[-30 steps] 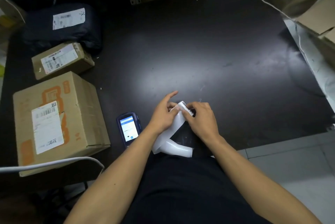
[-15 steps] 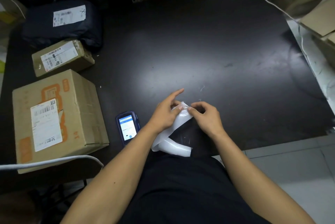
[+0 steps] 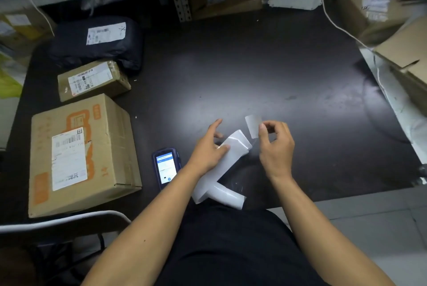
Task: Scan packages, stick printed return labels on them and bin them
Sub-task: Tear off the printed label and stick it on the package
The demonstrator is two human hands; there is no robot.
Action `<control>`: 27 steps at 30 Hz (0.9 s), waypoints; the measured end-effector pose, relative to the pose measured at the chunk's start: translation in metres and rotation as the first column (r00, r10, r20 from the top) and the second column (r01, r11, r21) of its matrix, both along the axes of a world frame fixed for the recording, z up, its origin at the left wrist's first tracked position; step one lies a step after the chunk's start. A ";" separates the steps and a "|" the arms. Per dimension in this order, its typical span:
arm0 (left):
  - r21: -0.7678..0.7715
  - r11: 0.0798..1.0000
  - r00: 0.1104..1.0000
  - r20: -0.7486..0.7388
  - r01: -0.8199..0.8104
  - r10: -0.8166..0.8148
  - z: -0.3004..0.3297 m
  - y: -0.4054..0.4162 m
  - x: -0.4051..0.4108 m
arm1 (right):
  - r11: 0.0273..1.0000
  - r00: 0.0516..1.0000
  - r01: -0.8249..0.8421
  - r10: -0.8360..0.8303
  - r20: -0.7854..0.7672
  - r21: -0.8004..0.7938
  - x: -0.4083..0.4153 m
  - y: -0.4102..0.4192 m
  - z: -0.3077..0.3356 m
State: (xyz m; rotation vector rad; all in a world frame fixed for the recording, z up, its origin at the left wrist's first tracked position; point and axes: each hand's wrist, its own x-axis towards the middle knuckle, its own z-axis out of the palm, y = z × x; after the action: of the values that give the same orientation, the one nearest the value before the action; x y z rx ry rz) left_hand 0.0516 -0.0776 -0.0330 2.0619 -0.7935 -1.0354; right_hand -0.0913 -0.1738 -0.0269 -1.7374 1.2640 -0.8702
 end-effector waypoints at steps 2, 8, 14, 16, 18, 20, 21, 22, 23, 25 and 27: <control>0.065 0.996 0.982 0.172 0.065 -0.075 0.007 0.001 0.004 | 0.988 0.997 -0.070 0.073 0.013 -0.141 0.003 0.002 0.003; -0.138 0.957 0.942 -0.261 -0.255 0.213 0.078 0.010 0.012 | 0.932 0.951 -0.286 0.304 0.053 -0.224 0.025 0.013 0.019; -0.088 0.979 0.793 -0.602 -0.185 0.095 0.108 0.066 0.046 | 0.830 0.856 -0.489 0.516 0.032 -0.269 0.063 0.035 0.033; -0.121 0.974 0.788 -0.610 -0.193 0.080 0.110 0.086 0.055 | 0.805 0.825 -0.542 0.565 0.032 -0.242 0.075 0.048 0.040; -0.180 0.959 0.774 -0.631 -0.221 0.060 0.110 0.109 0.065 | 0.771 0.790 -0.589 0.613 0.032 -0.241 0.088 0.063 0.044; -0.238 0.930 0.742 -0.669 -0.281 0.053 0.111 0.132 0.073 | 0.733 0.755 -0.635 0.656 0.002 -0.245 0.101 0.078 0.047; -0.258 0.913 0.728 -0.683 -0.315 0.058 0.112 0.142 0.078 | 0.720 0.744 -0.652 0.668 -0.021 -0.238 0.107 0.084 0.048; -0.271 0.899 0.720 -0.691 -0.345 0.068 0.114 0.153 0.082 | 0.712 0.737 -0.665 0.674 -0.047 -0.226 0.113 0.091 0.048; -0.280 0.885 0.719 -0.691 -0.371 0.083 0.114 0.164 0.088 | 0.706 0.732 -0.675 0.678 -0.071 -0.214 0.118 0.098 0.049; -0.295 0.861 0.737 -0.663 -0.415 0.129 0.114 0.185 0.099 | 0.708 0.730 -0.682 0.674 -0.112 -0.186 0.129 0.112 0.049; -0.305 0.829 0.761 -0.616 -0.469 0.204 0.112 0.204 0.110 | 0.724 0.736 -0.677 0.663 -0.138 -0.132 0.140 0.129 0.051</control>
State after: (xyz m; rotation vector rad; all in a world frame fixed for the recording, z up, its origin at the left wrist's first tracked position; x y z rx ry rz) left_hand 0.1617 0.1268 0.0785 1.3256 -0.2750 -1.0464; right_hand 0.0490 -0.0444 0.0242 -2.1755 0.5073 -0.4777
